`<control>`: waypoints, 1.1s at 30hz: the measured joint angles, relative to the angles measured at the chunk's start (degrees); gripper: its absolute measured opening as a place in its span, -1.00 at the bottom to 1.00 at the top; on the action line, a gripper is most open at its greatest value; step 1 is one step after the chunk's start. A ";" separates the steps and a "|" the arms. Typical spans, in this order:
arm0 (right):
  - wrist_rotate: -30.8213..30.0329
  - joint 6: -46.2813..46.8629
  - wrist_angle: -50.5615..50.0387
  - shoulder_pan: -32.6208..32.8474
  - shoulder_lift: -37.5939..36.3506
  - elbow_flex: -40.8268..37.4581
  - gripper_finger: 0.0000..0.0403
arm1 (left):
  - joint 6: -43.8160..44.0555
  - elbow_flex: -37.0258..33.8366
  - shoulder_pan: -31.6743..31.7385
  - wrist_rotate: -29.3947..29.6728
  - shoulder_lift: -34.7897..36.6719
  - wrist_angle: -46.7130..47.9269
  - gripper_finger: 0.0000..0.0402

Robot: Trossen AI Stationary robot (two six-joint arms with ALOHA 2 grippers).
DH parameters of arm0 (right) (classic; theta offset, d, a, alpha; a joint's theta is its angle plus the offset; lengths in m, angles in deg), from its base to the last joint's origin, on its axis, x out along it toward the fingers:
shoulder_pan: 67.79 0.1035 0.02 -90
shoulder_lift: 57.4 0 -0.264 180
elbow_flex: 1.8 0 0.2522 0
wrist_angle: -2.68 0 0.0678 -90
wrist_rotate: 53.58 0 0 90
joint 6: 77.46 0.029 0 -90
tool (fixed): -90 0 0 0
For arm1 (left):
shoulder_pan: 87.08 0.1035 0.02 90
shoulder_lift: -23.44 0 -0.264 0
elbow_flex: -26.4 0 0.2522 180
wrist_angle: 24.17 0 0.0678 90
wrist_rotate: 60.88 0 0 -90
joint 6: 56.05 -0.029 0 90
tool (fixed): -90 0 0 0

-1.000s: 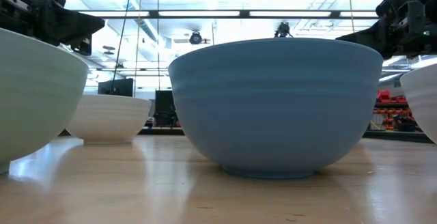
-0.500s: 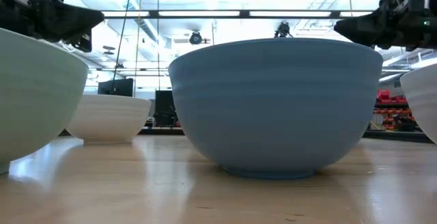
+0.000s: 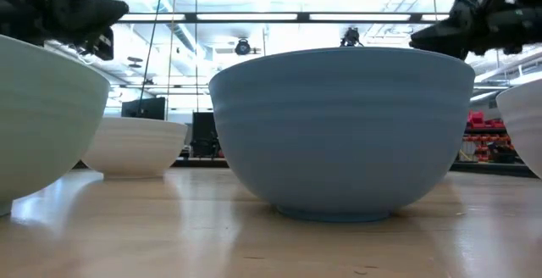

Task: Nest bowls inside each other
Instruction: Stack the right black bowl on the right white bowl

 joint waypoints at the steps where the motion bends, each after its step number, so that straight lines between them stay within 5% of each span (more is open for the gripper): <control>1: 0.00 0.19 -1.54 -0.02 2.00 2.18 -0.69 | 0.00 0.52 0.01 0.02 -0.32 -0.07 -0.88; 17: -4.07 6.37 -31.90 0.00 34.58 30.21 -0.69 | 0.02 5.94 6.29 0.02 -13.69 0.39 -0.85; 33: -4.04 16.54 -57.85 1.73 49.02 45.71 -0.69 | -3.34 5.96 6.34 0.00 -17.37 0.40 -0.83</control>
